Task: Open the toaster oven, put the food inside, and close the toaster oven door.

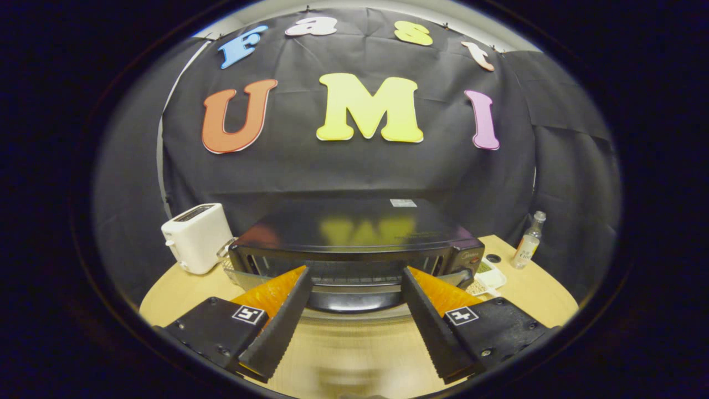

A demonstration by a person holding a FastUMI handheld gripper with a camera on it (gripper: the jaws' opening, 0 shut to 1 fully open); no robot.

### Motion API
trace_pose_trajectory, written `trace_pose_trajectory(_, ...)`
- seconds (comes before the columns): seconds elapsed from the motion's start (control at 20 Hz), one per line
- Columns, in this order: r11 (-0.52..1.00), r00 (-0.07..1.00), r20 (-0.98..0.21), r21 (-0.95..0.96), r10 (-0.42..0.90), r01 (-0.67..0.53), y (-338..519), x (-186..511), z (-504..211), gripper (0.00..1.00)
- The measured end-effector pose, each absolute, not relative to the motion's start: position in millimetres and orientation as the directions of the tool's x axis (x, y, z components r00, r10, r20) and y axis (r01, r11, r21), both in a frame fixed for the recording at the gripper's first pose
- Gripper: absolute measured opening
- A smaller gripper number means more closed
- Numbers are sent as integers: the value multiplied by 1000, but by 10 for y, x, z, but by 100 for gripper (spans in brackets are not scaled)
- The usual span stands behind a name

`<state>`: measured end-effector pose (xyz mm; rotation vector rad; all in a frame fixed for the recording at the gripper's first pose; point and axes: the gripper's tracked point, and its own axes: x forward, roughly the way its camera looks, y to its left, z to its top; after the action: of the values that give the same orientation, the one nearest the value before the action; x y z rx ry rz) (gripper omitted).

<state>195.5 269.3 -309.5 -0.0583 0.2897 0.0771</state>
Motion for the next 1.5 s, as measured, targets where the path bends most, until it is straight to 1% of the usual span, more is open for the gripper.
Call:
trace_pose_trajectory(0.25, 992, 946, -312, -61, 84, -108, 2636, 1668, -3279, 100)
trace_pose_trajectory(0.75, 990, 899, -431, -71, 79, -122, 2515, 1124, -3870, 100)
trace_pose_trajectory(1.3, 989, 788, -613, -73, 56, -128, 2393, 869, -4605, 100)
trace_pose_trajectory(1.5, 988, 770, -636, -85, 46, -130, 2409, 837, -4693, 100)
